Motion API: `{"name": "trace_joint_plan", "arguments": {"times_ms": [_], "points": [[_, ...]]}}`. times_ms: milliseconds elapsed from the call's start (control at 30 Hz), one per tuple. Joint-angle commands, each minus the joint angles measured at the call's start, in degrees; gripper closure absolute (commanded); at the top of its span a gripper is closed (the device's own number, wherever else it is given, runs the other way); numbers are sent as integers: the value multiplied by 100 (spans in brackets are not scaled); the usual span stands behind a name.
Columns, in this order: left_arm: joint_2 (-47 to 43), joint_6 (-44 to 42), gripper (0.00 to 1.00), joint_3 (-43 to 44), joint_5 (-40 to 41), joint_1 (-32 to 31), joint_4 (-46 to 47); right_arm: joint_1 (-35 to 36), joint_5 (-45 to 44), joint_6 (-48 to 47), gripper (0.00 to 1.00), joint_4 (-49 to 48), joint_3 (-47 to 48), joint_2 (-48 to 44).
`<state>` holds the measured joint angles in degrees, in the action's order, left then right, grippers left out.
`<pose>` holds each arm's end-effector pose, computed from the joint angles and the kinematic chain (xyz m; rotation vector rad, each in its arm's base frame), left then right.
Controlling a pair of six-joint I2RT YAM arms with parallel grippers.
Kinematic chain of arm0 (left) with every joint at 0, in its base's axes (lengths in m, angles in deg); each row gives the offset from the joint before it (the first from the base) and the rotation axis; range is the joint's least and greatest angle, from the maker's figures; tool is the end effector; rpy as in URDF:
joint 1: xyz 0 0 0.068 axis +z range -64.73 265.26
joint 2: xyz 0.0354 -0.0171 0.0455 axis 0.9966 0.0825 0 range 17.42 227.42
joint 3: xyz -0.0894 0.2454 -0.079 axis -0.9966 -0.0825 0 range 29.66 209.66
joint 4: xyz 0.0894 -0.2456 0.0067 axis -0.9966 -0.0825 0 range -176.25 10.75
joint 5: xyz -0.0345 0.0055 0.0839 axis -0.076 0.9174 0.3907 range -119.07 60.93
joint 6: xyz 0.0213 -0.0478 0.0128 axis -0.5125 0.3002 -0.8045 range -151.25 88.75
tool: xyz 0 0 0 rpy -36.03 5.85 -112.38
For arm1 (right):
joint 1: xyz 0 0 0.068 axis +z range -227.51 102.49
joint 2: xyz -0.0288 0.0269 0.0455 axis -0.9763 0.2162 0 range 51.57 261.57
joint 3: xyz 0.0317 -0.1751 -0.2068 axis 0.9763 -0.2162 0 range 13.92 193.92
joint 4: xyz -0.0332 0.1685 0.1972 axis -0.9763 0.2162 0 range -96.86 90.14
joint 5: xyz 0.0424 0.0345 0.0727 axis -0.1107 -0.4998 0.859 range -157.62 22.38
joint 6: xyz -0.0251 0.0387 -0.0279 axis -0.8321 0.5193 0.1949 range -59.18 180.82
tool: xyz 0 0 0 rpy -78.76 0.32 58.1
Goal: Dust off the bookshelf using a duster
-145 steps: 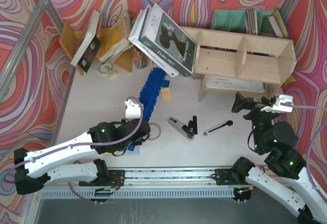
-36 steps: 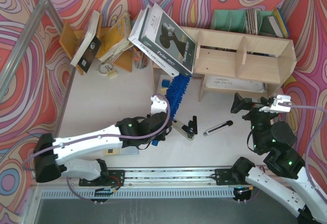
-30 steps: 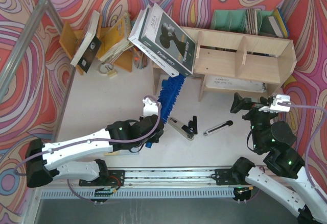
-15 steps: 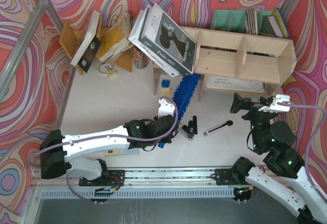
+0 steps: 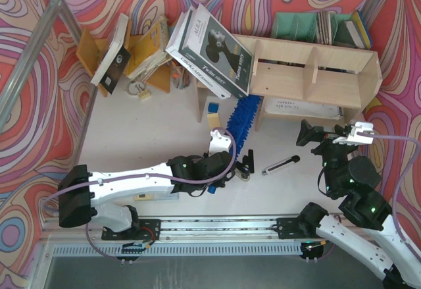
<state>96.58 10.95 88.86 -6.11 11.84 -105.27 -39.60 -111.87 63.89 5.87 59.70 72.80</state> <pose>0.0974 -0.2790 0.2688 0.4470 2.3166 -0.5498 0.0699 0.0230 0.3859 0.2269 1.4056 0.0638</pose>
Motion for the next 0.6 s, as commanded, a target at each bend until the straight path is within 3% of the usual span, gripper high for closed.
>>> {"name": "trace_joint_plan", "arguments": {"times_ms": [0,367,567], "points": [[276,-176,100,35,-109,-83,38,23,30,54,1,-30,0,13],[644,-49,100,-138,-91,-84,20,21,31,84,1,5,3,28],[304,-76,100,-67,155,-82,-114,22,30,54,1,-47,-3,33]]}}
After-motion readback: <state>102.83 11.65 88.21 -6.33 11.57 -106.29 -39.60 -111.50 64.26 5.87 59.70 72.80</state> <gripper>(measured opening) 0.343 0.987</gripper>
